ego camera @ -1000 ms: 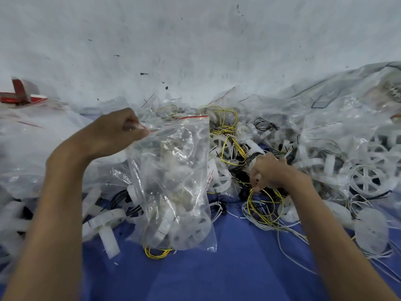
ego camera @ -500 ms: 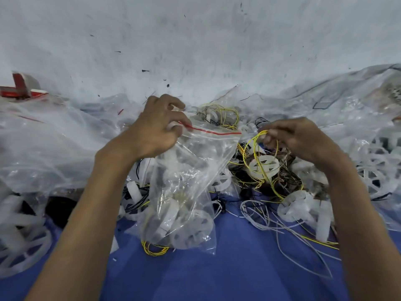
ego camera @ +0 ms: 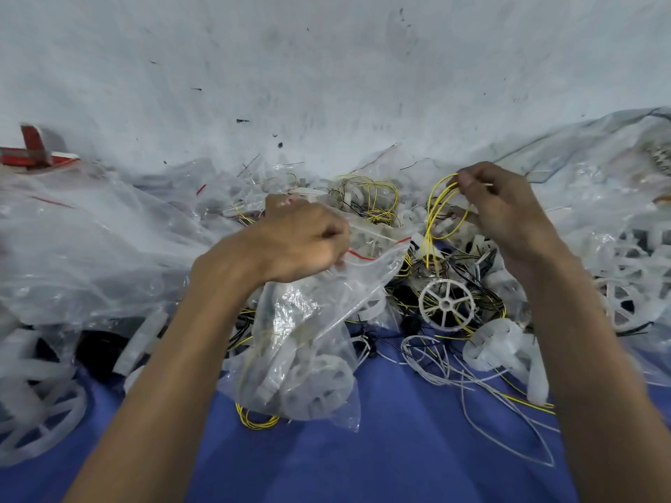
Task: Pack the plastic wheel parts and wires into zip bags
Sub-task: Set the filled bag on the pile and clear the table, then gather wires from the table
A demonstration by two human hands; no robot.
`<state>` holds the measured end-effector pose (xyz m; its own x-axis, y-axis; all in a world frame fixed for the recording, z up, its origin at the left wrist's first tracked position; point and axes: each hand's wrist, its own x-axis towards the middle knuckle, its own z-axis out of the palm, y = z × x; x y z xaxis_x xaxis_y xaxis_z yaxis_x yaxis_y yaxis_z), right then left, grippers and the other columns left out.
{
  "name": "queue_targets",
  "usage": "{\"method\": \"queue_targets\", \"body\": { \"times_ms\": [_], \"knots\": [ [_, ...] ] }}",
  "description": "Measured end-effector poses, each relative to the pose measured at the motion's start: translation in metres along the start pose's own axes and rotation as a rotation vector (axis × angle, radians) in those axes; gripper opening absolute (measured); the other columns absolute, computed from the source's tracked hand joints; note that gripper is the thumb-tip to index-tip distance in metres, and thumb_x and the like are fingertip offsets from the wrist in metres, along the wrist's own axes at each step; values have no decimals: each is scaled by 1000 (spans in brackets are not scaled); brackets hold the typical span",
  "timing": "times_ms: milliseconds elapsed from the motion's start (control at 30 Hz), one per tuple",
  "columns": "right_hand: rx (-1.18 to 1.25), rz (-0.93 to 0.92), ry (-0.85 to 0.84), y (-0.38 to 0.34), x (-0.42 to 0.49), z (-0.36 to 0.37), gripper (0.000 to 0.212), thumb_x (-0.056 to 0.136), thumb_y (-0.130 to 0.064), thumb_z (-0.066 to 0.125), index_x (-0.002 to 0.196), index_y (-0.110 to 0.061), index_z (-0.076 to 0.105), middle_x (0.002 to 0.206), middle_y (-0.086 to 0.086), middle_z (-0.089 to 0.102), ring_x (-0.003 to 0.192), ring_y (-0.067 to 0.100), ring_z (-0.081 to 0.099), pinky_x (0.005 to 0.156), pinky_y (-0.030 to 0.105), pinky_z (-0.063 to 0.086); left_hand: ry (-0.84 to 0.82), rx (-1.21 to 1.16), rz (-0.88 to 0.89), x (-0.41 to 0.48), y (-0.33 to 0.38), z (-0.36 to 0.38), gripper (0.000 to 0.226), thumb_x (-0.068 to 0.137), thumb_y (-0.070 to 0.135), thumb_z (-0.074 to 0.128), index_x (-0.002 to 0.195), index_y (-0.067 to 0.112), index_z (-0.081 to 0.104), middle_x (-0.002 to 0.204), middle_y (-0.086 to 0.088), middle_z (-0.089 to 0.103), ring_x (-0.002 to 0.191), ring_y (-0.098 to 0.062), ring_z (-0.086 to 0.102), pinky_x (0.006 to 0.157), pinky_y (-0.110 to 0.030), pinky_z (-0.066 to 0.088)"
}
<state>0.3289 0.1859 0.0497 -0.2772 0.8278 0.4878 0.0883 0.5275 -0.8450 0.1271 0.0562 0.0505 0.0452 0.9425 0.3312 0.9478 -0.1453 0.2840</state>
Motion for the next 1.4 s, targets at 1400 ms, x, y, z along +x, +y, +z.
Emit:
{"method": "queue_targets", "body": {
  "times_ms": [1400],
  "knots": [
    [-355,-229,-300,-49,-41,62,18,83,-16,63,96,-22,75,77,1,74,63,0,62,57,14,44,-70,-255,90,-22,15,-32,12,87,35,58,76,35,62,100,14,69,97,4,59,87,-19,42]
  ]
}}
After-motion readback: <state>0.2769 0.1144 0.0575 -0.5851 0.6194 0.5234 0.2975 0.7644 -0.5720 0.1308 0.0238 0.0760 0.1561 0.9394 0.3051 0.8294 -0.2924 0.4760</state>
